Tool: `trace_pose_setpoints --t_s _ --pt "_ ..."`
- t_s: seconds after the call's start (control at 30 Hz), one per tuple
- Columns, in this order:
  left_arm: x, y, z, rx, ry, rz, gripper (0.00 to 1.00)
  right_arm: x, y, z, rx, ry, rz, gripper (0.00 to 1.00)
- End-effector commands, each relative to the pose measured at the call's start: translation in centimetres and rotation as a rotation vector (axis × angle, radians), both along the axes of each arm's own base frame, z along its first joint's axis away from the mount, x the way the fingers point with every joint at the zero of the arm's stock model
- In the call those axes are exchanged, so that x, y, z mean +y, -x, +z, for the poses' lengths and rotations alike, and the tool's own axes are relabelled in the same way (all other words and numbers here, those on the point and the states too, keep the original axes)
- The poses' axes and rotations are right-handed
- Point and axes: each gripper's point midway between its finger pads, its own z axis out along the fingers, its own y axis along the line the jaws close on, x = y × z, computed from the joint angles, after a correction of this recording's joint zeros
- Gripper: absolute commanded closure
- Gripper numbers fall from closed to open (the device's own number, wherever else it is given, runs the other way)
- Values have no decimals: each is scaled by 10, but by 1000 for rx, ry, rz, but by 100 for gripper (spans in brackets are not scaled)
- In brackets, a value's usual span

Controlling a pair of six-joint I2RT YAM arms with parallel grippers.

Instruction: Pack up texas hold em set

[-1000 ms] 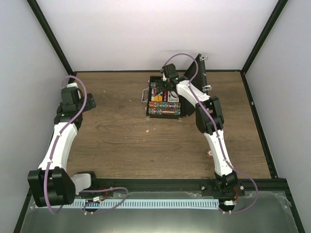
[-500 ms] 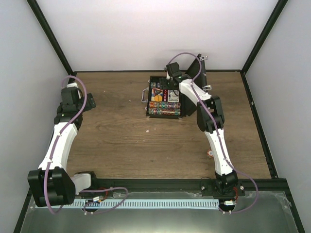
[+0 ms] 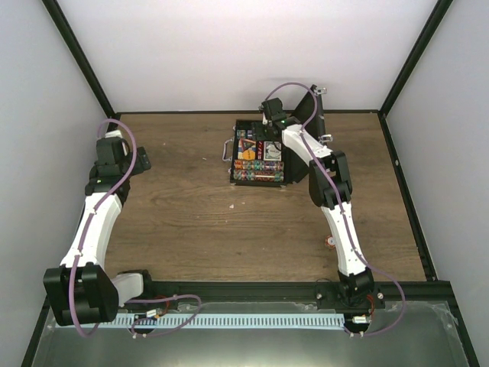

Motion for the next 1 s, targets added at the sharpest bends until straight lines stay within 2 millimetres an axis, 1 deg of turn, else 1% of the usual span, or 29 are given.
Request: trace_pose_setpoints --t_s 0.0,0.4,0.57,0.7,0.8,0.97 --pt "-2 -2 -3 2 -4 -7 0 -14 -15 17 -66 53 -52 49" --pt "-3 -2 -3 2 0 -10 0 -29 -13 11 -60 134 -82 49" --pt "-3 -2 -3 2 0 -11 0 -30 -9 5 -40 144 -75 49" --pt "-3 -2 -3 3 1 -12 0 -22 0 1 0 112 -41 49" --pt "-3 -2 -3 2 1 -13 0 -19 6 -10 31 100 -27 49" --pt "-3 -2 -3 3 1 -13 0 -22 9 -14 45 115 -38 48"
